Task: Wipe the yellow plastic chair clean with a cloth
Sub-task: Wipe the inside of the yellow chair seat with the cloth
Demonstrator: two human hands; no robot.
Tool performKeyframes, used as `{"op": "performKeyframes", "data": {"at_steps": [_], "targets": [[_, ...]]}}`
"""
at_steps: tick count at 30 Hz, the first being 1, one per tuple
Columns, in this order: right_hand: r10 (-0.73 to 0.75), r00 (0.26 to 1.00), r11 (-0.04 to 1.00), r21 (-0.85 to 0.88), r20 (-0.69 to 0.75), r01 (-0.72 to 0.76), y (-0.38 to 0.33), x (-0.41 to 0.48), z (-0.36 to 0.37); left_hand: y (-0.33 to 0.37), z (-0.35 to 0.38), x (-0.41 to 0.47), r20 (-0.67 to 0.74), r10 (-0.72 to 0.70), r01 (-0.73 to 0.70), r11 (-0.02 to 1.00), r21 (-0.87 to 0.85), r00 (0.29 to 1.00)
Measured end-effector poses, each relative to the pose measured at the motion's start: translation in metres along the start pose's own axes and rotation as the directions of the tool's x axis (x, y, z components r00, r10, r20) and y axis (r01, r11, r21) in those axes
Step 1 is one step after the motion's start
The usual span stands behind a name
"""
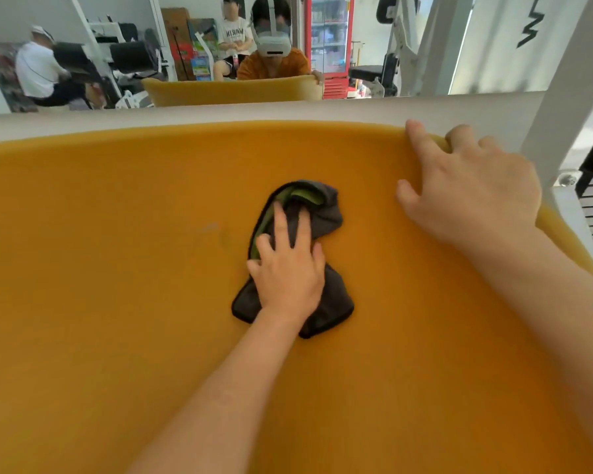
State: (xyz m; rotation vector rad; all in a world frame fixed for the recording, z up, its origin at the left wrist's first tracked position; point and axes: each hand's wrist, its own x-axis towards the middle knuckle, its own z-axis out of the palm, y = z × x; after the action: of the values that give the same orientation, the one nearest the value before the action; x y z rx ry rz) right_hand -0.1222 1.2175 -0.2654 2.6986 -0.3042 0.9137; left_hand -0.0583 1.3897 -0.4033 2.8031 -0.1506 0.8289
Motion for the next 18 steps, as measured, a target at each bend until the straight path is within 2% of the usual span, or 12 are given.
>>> {"op": "performKeyframes", "data": {"at_steps": [2,3,4,5,6,7,9,11,12,14,16,18], "targets": [[-0.002,1.000,1.000,-0.001,-0.020,0.002,0.001,-0.001,0.002,0.017,0.005,-0.024,-0.012,0.163,-0.163,0.984,-0.078,0.987],[-0.002,1.000,1.000,-0.001,-0.019,0.002,0.003,-0.002,0.003,0.011,0.004,-0.024,-0.009,0.297,-0.297,0.953,-0.066,0.955],[-0.005,1.000,1.000,-0.002,-0.018,0.004,0.004,-0.002,0.001,-0.005,0.003,-0.017,0.009,0.442,-0.442,0.897,0.012,0.897],[-0.004,1.000,1.000,0.001,-0.020,0.004,0.004,-0.002,-0.001,-0.030,-0.001,-0.005,0.037,0.527,-0.527,0.842,0.115,0.849],[-0.003,1.000,1.000,0.007,-0.022,0.003,0.003,-0.003,-0.003,-0.058,-0.007,0.009,0.046,0.522,-0.520,0.829,0.204,0.851],[-0.002,1.000,1.000,0.009,-0.021,0.002,0.002,-0.004,-0.003,-0.084,-0.014,0.024,0.028,0.431,-0.423,0.869,0.257,0.902],[-0.008,1.000,1.000,0.001,-0.014,0.008,0.003,-0.005,0.000,-0.120,-0.024,0.039,-0.058,0.130,-0.113,0.965,0.237,0.990],[-0.008,1.000,1.000,0.003,-0.006,0.009,0.001,-0.005,-0.001,-0.114,-0.029,0.026,-0.002,-0.084,0.084,0.985,0.149,0.996],[0.008,1.000,1.000,-0.003,0.002,-0.008,-0.003,-0.005,-0.003,-0.097,-0.028,0.012,0.073,-0.085,0.075,0.988,0.135,0.994],[0.050,0.999,0.998,-0.023,0.006,-0.050,-0.011,-0.010,0.001,-0.062,-0.017,-0.027,0.225,0.103,-0.129,0.986,0.106,0.969],[0.057,0.998,0.998,-0.016,-0.011,-0.057,-0.017,-0.016,0.006,-0.051,-0.009,-0.056,0.326,0.335,-0.360,0.933,0.019,0.884],[0.022,0.999,1.000,-0.003,-0.038,-0.022,-0.017,-0.021,0.011,-0.075,-0.015,-0.043,0.352,0.479,-0.534,0.842,0.072,0.804]]}}
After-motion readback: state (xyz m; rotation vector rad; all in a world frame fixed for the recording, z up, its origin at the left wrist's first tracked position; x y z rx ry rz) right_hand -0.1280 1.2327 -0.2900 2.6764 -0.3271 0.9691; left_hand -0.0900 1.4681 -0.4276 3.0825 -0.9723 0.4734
